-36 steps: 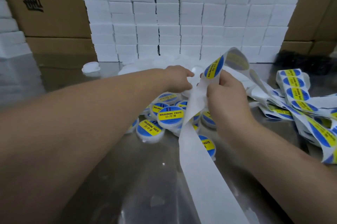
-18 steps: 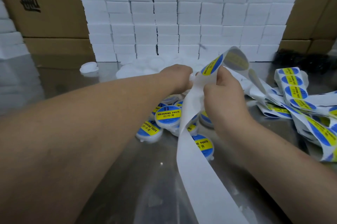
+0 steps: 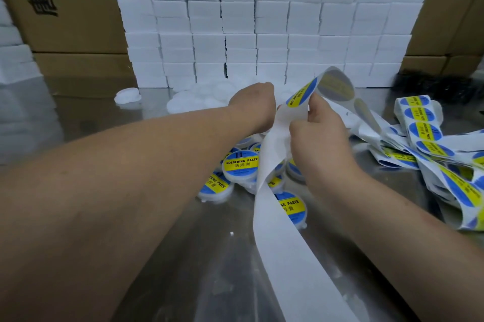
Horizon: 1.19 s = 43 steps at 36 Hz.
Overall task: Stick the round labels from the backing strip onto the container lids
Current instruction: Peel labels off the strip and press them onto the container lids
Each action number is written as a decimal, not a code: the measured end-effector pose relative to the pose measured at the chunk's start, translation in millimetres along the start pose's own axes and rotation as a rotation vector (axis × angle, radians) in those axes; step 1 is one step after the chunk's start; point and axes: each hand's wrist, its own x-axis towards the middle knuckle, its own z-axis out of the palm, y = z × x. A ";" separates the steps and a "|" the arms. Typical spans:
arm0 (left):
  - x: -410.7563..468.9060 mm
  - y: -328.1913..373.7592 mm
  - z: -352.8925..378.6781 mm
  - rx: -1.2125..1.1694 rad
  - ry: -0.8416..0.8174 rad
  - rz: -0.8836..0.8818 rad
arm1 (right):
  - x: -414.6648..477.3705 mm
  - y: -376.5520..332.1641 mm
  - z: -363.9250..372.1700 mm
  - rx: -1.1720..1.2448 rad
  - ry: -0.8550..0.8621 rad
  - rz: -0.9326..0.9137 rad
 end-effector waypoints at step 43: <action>-62.1 -3.3 -40.3 -1.000 0.346 -0.254 | 0.9 5.0 1.2 -0.140 -0.019 -0.070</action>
